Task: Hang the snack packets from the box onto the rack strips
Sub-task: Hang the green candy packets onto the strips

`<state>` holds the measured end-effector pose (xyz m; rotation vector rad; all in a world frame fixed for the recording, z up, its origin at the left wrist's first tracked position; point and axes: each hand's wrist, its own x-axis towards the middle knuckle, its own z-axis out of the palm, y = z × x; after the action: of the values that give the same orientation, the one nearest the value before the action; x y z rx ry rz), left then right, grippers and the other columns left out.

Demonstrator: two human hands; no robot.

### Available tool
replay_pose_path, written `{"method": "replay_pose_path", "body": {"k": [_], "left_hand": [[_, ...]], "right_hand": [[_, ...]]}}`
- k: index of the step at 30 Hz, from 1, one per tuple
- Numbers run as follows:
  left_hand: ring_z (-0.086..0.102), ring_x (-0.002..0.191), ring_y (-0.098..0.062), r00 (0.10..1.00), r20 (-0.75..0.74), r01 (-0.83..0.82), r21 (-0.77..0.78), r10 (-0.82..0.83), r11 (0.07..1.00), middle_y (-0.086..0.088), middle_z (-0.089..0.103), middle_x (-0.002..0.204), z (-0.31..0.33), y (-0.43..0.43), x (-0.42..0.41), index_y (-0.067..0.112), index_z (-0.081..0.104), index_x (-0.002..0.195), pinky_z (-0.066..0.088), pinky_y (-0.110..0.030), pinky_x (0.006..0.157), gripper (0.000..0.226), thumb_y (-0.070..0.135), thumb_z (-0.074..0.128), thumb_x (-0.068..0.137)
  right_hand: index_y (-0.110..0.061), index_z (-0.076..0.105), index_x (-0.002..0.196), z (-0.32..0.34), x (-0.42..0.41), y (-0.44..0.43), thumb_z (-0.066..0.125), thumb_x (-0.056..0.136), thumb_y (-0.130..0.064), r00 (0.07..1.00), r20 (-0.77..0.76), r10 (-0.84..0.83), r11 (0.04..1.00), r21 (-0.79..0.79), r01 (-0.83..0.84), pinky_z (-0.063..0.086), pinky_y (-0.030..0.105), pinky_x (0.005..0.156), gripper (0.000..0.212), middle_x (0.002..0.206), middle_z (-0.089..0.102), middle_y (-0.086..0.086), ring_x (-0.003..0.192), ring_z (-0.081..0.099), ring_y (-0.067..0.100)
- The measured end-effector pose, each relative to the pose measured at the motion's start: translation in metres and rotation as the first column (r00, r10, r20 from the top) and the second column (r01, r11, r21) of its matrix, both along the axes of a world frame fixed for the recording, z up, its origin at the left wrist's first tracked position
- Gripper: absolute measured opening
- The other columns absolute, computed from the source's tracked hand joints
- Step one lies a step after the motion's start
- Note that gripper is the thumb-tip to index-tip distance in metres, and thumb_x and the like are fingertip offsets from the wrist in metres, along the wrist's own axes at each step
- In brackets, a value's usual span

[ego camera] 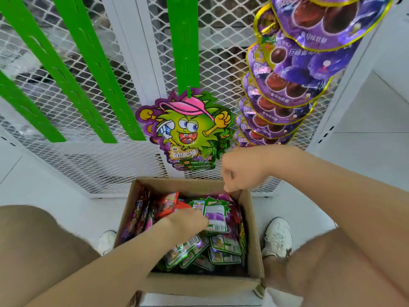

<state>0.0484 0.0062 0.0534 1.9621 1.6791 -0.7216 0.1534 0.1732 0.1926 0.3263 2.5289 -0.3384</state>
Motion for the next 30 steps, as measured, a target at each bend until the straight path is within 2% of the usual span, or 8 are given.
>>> {"method": "replay_pose_path", "body": {"k": [5,8,14,17,20,23,26,30], "left_hand": [[0.066,0.113,-0.033,0.963,0.129,-0.259,0.217,0.235,0.941,-0.006,0.067,0.128,0.033,0.0,-0.026,0.03,0.063,0.143,0.057,-0.045,0.091,0.058,-0.003,0.058,0.095],[0.064,0.093,-0.026,0.859,0.362,-0.491,0.384,0.361,0.782,-0.002,0.07,0.107,0.067,0.002,-0.042,0.024,0.071,0.127,0.049,-0.033,0.073,0.039,0.003,0.053,0.1],[0.06,0.091,-0.025,0.294,0.829,-0.924,0.119,0.476,0.363,-0.01,0.059,0.1,0.119,-0.005,-0.076,0.007,0.065,0.099,0.056,-0.048,0.094,0.017,-0.005,0.053,0.103],[0.061,0.081,-0.028,-0.038,0.866,-0.973,-0.145,0.499,0.178,-0.018,0.058,0.096,0.13,-0.011,-0.089,0.009,0.061,0.093,0.062,-0.046,0.08,0.02,-0.007,0.054,0.101],[0.067,0.083,-0.029,0.319,0.678,-0.946,0.183,0.662,0.269,-0.017,0.067,0.082,0.132,-0.014,-0.096,0.002,0.067,0.084,0.051,-0.033,0.065,0.007,0.001,0.063,0.089],[0.056,0.12,-0.037,0.625,0.499,-0.778,0.463,0.6,0.424,-0.018,0.06,0.123,0.127,-0.017,-0.089,0.004,0.061,0.125,0.051,-0.046,0.097,0.052,0.013,0.073,0.076],[0.028,0.146,-0.03,0.782,0.44,-0.622,0.517,0.441,0.588,-0.004,0.036,0.152,0.138,-0.019,-0.073,0.027,0.042,0.154,0.033,-0.056,0.117,0.093,0.039,0.078,0.069],[0.042,0.126,-0.024,0.808,0.425,-0.589,0.546,0.408,0.596,0.009,0.054,0.127,0.158,-0.02,-0.076,0.039,0.07,0.118,0.037,-0.047,0.102,0.053,0.068,0.072,0.075]], "right_hand": [[-0.014,0.072,0.095,0.002,0.002,-0.006,0.069,0.096,-0.031,0.998,0.05,-0.037,0.999,0.024,0.035,0.058,0.039,0.086,0.017,0.1,0.076,0.004,0.094,0.068,0.024],[-0.014,0.057,0.142,0.004,0.005,-0.007,0.081,0.087,-0.041,0.996,0.068,-0.064,0.998,0.027,0.062,0.051,0.037,0.1,0.067,0.135,0.062,0.005,0.123,0.058,0.025],[-0.015,0.054,0.065,0.008,0.004,0.006,0.094,0.07,-0.033,0.917,-0.221,-0.333,0.942,-0.13,0.311,0.03,0.031,0.052,0.044,0.051,0.043,-0.011,0.049,0.037,0.007],[-0.006,0.066,0.072,0.019,0.01,0.013,0.093,0.07,-0.021,0.805,-0.272,-0.527,0.841,-0.303,0.448,0.034,0.031,0.053,0.031,0.054,0.052,-0.005,0.053,0.042,0.009],[-0.008,0.076,0.089,0.029,0.014,0.008,0.086,0.076,-0.014,0.82,-0.345,-0.457,0.878,-0.321,0.355,0.051,0.036,0.066,0.017,0.084,0.075,0.012,0.068,0.058,0.011],[-0.013,0.071,0.087,0.037,0.011,-0.01,0.077,0.081,-0.019,0.895,-0.41,-0.175,0.984,-0.052,0.168,0.042,0.029,0.063,0.01,0.074,0.068,0.005,0.07,0.059,0.018],[-0.011,0.064,0.078,0.039,0.001,-0.032,0.075,0.083,-0.018,0.867,-0.497,-0.043,0.999,-0.002,0.049,0.029,0.018,0.053,0.015,0.057,0.046,0.001,0.057,0.04,0.014],[-0.025,0.059,0.07,0.046,-0.013,-0.033,0.082,0.085,-0.027,0.717,-0.665,-0.211,0.974,-0.202,0.099,0.044,0.017,0.06,0.027,0.055,0.054,-0.007,0.057,0.056,0.005]]}}
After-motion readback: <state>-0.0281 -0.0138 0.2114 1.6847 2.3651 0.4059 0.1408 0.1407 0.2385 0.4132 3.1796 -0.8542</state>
